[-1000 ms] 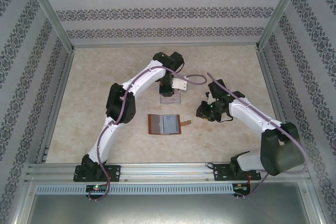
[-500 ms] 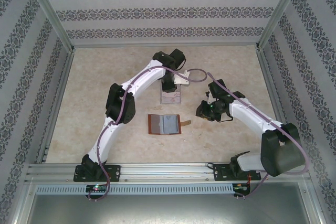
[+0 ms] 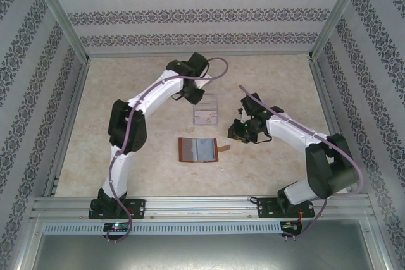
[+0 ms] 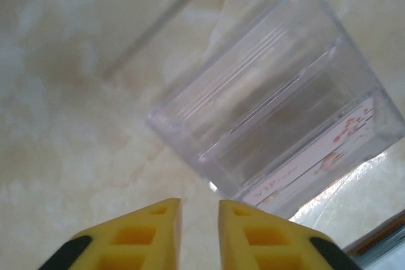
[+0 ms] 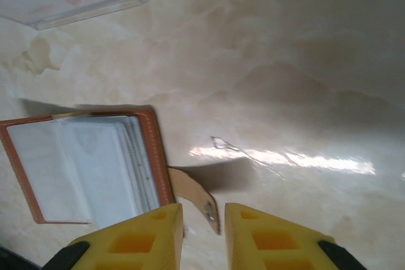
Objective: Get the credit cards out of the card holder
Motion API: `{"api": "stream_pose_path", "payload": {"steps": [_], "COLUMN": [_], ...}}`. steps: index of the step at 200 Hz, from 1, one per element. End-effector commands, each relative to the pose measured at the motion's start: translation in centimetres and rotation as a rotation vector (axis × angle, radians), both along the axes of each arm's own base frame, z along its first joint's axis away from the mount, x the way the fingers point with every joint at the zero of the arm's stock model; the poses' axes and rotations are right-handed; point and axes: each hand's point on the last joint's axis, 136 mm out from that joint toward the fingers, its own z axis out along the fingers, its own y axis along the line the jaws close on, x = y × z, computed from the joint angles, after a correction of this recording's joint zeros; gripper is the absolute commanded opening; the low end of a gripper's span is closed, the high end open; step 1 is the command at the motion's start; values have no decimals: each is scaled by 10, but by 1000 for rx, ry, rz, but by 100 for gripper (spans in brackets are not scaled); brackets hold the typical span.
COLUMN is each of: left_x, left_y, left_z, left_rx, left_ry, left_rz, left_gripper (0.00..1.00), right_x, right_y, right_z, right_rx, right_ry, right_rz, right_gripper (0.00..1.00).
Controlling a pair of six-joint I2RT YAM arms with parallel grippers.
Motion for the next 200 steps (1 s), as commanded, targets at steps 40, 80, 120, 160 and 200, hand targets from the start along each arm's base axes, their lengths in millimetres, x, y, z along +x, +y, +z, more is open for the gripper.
{"api": "stream_pose_path", "payload": {"steps": [40,80,120,160,200], "left_x": [-11,-21,-39,-63,-89], "left_y": [5,23,12,-7,-25], "left_z": [37,41,33,15,1], "left_rx": [-418,-492,-567,-575,-581], "left_ry": [-62,-83,-29,60,163], "left_rz": [319,516,537,519,507], "left_gripper": [24,20,25,26,27], "right_x": [2,-9,-22,-28,-29], "right_y": [46,51,43,33,26], "right_z": [-2,-19,-36,-46,-56], "right_rx": [78,61,25,-31,-81], "right_ry": [42,91,143,162,170], "right_rz": [118,140,139,145,157], "right_gripper": [26,26,26,26,26]}}
